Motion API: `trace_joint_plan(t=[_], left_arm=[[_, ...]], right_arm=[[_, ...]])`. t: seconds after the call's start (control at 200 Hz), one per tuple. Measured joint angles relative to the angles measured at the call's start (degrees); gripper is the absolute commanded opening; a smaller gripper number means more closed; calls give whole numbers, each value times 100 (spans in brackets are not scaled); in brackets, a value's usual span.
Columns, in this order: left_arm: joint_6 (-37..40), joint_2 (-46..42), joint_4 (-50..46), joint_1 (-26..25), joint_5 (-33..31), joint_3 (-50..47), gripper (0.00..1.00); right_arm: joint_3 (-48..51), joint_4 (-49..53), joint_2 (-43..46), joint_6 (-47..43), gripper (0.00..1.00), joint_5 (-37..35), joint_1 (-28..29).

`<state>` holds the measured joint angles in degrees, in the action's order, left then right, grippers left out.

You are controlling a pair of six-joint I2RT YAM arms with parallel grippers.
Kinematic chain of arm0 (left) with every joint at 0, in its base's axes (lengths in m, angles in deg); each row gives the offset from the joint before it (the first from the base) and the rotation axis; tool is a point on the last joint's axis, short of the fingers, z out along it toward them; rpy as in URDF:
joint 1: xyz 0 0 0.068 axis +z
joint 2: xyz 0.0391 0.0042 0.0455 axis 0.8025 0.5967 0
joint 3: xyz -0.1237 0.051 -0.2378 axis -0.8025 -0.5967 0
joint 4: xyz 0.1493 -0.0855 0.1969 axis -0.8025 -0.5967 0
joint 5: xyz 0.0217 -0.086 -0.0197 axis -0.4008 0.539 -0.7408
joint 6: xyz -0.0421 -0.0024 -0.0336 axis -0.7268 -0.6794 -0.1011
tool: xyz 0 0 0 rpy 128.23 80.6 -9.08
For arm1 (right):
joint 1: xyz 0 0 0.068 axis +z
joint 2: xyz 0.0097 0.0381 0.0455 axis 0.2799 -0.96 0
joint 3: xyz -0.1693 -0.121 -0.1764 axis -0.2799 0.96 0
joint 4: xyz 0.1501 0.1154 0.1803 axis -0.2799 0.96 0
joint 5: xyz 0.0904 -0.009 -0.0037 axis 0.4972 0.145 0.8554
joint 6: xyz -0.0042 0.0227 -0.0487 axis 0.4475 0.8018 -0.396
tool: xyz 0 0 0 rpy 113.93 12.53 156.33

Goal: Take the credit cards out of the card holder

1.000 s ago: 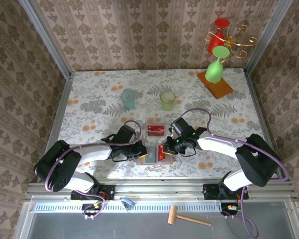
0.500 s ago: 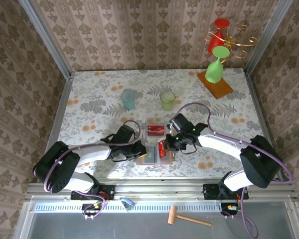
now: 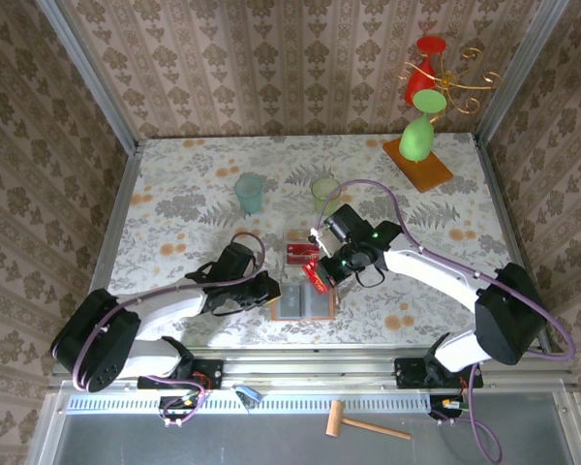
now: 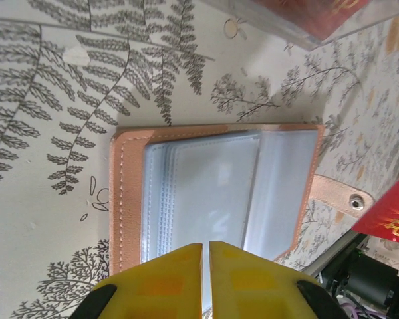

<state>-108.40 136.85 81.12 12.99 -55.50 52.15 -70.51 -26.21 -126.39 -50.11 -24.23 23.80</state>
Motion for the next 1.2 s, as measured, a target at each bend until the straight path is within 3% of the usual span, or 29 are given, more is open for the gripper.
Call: trace_joint_plan(t=[0.235, 0.47, 1.2], left_arm=[[-2, -509, -192, 155, -116, -173, 13], [-2, -966, -424, 345, -190, -337, 20], [-2, -1235, -608, 918, -122, -411, 23]], right_arm=[[-728, 970, -586, -1694, 0, -448, 15], [-1716, 1635, -1261, -2780, 0, -761, 24], [-4717, 3058, -3368, -4380, 0, -992, -275]])
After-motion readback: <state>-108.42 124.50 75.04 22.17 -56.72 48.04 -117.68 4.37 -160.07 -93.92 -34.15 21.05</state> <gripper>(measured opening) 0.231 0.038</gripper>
